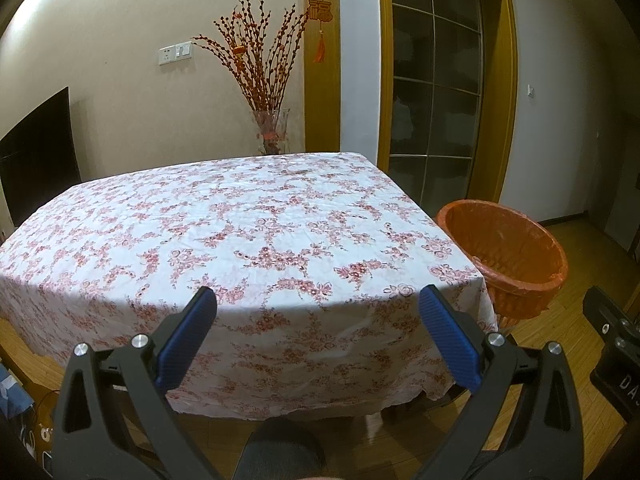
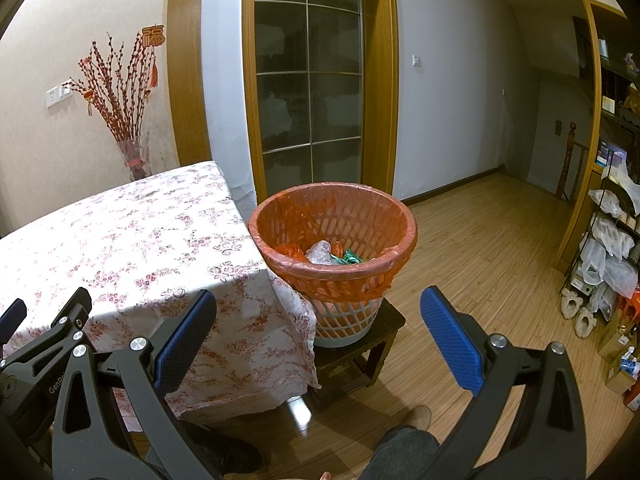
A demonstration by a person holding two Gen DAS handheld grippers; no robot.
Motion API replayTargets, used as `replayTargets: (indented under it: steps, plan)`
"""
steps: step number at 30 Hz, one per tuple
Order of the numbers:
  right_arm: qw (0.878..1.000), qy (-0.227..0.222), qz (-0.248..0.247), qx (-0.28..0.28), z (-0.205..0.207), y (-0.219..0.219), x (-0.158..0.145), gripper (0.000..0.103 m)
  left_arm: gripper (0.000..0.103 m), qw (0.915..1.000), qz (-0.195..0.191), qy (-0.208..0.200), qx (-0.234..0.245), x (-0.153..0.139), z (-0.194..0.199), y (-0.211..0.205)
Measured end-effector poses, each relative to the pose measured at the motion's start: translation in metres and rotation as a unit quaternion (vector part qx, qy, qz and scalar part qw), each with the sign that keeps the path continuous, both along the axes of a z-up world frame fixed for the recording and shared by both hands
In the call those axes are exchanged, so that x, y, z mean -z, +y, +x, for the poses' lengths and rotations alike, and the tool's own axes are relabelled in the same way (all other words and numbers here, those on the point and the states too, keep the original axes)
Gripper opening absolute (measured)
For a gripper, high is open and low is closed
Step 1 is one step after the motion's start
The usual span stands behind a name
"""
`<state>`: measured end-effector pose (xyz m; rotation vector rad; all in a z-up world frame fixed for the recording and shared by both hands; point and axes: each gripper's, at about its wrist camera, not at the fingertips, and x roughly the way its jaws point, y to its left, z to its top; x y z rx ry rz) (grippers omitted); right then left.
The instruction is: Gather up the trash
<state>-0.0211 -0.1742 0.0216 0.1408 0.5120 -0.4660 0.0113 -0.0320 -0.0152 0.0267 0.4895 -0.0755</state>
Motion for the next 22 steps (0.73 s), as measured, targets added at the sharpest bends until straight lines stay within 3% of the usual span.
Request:
replayTargets:
  steps: [22]
  plan:
    - [1.0, 0.0, 0.0, 0.0, 0.0, 0.0003, 0.0, 0.1, 0.099, 1.0, -0.001, 0.0, 0.002, 0.0006, -0.0013, 0.0]
